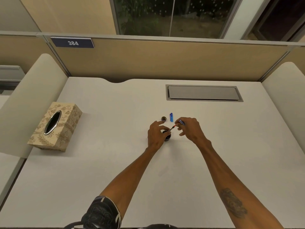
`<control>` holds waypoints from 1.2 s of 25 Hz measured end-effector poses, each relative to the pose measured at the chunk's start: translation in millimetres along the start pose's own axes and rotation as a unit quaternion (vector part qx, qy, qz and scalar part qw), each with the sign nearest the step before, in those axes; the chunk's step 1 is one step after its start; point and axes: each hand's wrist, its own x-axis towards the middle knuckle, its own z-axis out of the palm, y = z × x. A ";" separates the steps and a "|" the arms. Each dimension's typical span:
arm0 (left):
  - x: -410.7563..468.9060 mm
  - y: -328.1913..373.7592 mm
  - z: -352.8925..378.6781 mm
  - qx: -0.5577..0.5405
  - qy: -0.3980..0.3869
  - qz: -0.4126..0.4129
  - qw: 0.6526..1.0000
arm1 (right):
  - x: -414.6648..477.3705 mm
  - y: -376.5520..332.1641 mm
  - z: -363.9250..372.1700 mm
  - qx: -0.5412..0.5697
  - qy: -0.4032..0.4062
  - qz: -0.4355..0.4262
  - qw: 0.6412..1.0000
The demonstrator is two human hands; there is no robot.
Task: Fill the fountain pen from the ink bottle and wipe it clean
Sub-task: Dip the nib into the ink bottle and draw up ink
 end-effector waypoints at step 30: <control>4.1 -2.9 1.1 -0.012 0.001 -0.004 1.000 | -10.3 -17.7 9.6 -0.047 0.010 0.072 0.996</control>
